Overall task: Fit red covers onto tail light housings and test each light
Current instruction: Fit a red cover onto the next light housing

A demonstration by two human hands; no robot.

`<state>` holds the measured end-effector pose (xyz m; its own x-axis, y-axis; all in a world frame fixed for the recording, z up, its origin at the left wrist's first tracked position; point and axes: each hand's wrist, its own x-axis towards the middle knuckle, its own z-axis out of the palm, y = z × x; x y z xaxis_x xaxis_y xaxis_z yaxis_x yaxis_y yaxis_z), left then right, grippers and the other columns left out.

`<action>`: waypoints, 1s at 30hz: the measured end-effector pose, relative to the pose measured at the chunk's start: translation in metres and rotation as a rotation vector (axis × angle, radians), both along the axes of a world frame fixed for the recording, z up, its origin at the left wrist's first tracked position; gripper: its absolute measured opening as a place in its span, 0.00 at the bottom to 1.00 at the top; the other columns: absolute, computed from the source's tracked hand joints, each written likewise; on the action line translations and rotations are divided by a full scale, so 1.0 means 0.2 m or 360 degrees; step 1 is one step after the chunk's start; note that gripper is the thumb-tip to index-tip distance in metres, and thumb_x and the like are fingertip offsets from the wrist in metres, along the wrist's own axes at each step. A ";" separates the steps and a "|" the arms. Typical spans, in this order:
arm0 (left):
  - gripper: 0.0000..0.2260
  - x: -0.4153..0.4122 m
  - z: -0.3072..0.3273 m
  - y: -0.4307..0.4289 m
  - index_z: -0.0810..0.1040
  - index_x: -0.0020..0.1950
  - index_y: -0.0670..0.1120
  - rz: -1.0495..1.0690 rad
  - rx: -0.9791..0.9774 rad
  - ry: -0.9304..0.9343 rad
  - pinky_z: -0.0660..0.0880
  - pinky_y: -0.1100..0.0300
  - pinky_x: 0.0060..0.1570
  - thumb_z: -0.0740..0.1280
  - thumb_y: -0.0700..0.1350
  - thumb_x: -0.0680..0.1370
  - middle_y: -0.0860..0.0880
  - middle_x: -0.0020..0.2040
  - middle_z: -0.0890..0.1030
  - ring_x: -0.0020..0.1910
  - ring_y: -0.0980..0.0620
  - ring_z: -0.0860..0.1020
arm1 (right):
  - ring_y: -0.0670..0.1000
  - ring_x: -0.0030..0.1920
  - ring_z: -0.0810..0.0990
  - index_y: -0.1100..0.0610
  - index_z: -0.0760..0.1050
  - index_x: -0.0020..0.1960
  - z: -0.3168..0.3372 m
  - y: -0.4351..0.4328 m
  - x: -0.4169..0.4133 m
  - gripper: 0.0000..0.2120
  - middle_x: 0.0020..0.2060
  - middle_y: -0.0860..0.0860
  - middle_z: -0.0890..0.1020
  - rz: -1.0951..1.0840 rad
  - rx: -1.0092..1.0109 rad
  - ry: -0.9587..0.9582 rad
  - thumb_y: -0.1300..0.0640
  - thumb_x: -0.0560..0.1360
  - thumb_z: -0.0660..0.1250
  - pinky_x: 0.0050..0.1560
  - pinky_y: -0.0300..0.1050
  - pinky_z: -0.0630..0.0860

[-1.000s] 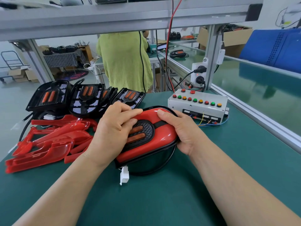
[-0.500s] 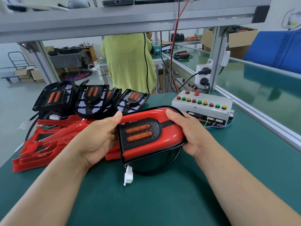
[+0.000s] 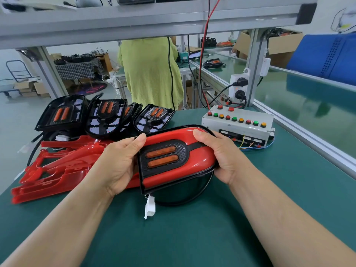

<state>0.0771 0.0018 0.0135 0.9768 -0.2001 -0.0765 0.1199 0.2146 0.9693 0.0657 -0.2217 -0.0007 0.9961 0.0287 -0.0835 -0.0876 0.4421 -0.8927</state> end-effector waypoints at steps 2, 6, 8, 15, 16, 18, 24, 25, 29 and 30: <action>0.22 0.00 -0.01 -0.01 0.78 0.62 0.34 0.0053 0.0010 -0.0012 0.81 0.42 0.47 0.66 0.49 0.75 0.35 0.57 0.82 0.56 0.37 0.82 | 0.58 0.41 0.85 0.58 0.82 0.56 0.00 0.00 0.00 0.23 0.47 0.60 0.86 -0.0004 -0.0016 -0.0007 0.54 0.62 0.77 0.41 0.54 0.83; 0.22 0.01 -0.02 -0.01 0.79 0.61 0.34 0.0132 0.0048 -0.0052 0.77 0.36 0.56 0.67 0.48 0.73 0.35 0.57 0.82 0.57 0.36 0.81 | 0.57 0.40 0.86 0.57 0.83 0.51 0.01 0.00 0.00 0.20 0.45 0.59 0.86 -0.0022 -0.0031 -0.0020 0.56 0.60 0.77 0.41 0.55 0.84; 0.21 0.01 -0.02 -0.02 0.80 0.59 0.35 0.0159 0.0061 -0.0083 0.78 0.37 0.55 0.68 0.48 0.72 0.35 0.56 0.83 0.56 0.36 0.81 | 0.57 0.40 0.86 0.58 0.83 0.52 0.01 -0.01 0.00 0.21 0.45 0.59 0.86 -0.0031 -0.0034 -0.0026 0.56 0.59 0.77 0.41 0.55 0.84; 0.18 0.01 -0.03 -0.03 0.83 0.54 0.37 0.0182 0.0051 -0.0142 0.81 0.43 0.46 0.70 0.50 0.72 0.37 0.52 0.84 0.52 0.38 0.84 | 0.58 0.40 0.85 0.57 0.83 0.51 0.01 -0.01 0.01 0.20 0.46 0.60 0.86 -0.0047 -0.0064 -0.0017 0.54 0.60 0.77 0.43 0.57 0.84; 0.19 0.01 -0.03 -0.02 0.83 0.54 0.37 0.0179 0.0054 -0.0143 0.81 0.42 0.47 0.70 0.50 0.72 0.37 0.53 0.84 0.52 0.38 0.83 | 0.58 0.40 0.85 0.57 0.83 0.51 0.01 -0.01 0.01 0.19 0.46 0.60 0.86 -0.0047 -0.0066 -0.0019 0.55 0.61 0.77 0.43 0.57 0.84; 0.19 0.01 -0.03 -0.02 0.83 0.54 0.37 0.0185 0.0056 -0.0139 0.81 0.40 0.48 0.70 0.51 0.72 0.37 0.53 0.84 0.52 0.37 0.83 | 0.58 0.41 0.85 0.57 0.83 0.52 0.00 -0.02 0.01 0.16 0.46 0.60 0.86 -0.0050 -0.0070 -0.0013 0.56 0.65 0.77 0.44 0.58 0.83; 0.19 0.00 -0.03 -0.05 0.82 0.56 0.37 0.0245 0.0015 -0.0128 0.80 0.39 0.48 0.70 0.50 0.74 0.36 0.53 0.84 0.52 0.36 0.83 | 0.58 0.40 0.85 0.58 0.82 0.53 0.01 -0.01 0.01 0.13 0.46 0.60 0.86 -0.0046 -0.0060 -0.0006 0.57 0.69 0.75 0.43 0.57 0.84; 0.17 0.00 -0.02 -0.06 0.82 0.55 0.37 0.0260 0.0014 -0.0126 0.81 0.40 0.47 0.69 0.50 0.75 0.37 0.52 0.84 0.51 0.37 0.84 | 0.58 0.40 0.85 0.58 0.82 0.53 0.01 -0.01 0.01 0.13 0.46 0.60 0.86 -0.0038 -0.0050 -0.0004 0.57 0.70 0.75 0.42 0.56 0.84; 0.14 -0.02 -0.02 -0.07 0.82 0.54 0.38 0.0291 0.0007 -0.0105 0.81 0.42 0.43 0.68 0.49 0.78 0.38 0.50 0.85 0.49 0.38 0.84 | 0.58 0.41 0.85 0.58 0.82 0.54 0.01 -0.02 0.01 0.13 0.46 0.61 0.86 -0.0017 -0.0039 -0.0009 0.56 0.70 0.74 0.41 0.55 0.84; 0.14 -0.02 -0.02 -0.07 0.82 0.54 0.38 0.0299 0.0005 -0.0096 0.81 0.41 0.43 0.68 0.49 0.79 0.38 0.50 0.85 0.48 0.37 0.84 | 0.58 0.41 0.85 0.58 0.82 0.54 0.01 -0.02 0.01 0.14 0.46 0.61 0.86 -0.0012 -0.0037 -0.0013 0.56 0.70 0.74 0.41 0.55 0.84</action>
<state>0.0732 -0.0124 0.0102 0.9998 -0.0134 -0.0171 0.0197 0.2249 0.9742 0.0673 -0.2250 0.0010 0.9969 0.0195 -0.0757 -0.0769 0.4217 -0.9035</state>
